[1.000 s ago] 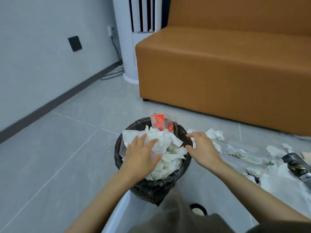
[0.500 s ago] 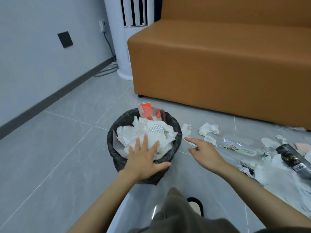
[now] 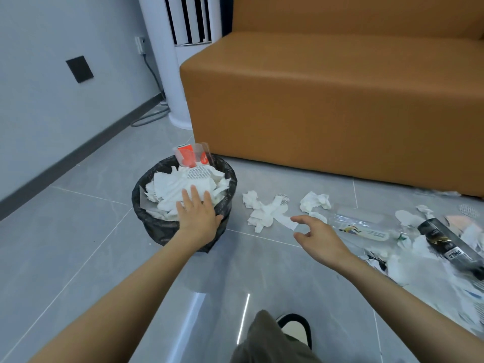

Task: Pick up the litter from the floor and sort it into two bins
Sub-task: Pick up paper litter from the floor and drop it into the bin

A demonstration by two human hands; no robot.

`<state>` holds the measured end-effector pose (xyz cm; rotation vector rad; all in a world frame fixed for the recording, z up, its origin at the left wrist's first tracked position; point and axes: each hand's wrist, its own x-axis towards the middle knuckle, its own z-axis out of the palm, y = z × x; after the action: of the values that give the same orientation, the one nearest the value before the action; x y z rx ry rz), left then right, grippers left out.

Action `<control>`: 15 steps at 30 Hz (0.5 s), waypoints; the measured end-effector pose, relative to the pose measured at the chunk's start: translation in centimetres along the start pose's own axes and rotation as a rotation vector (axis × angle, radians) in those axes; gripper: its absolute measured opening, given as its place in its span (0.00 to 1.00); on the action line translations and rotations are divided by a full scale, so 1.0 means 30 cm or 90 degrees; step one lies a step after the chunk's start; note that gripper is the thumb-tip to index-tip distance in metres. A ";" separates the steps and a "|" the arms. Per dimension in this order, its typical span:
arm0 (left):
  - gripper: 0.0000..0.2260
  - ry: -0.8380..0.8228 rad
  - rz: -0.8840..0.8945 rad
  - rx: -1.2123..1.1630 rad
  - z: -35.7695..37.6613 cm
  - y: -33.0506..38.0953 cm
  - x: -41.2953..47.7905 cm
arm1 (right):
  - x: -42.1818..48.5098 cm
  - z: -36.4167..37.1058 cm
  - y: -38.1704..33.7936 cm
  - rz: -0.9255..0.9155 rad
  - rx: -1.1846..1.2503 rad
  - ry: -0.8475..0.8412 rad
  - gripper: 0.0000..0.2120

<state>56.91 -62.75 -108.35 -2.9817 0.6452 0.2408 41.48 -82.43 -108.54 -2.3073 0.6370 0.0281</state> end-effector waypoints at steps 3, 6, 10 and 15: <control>0.33 0.110 0.056 -0.041 -0.003 0.065 -0.005 | 0.025 -0.022 0.016 0.008 -0.001 0.009 0.19; 0.29 0.149 0.168 -0.061 0.010 0.127 0.011 | 0.054 -0.031 0.030 0.017 0.010 0.006 0.19; 0.28 0.098 0.249 -0.093 0.037 0.213 0.061 | 0.114 -0.044 0.063 0.027 0.011 0.006 0.19; 0.27 -0.052 0.218 -0.108 0.118 0.309 0.178 | 0.219 -0.042 0.140 0.052 -0.027 -0.014 0.20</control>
<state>57.36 -72.91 -113.16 -2.9779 1.1798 0.4589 45.13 -88.68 -111.67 -2.3169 0.7249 0.1058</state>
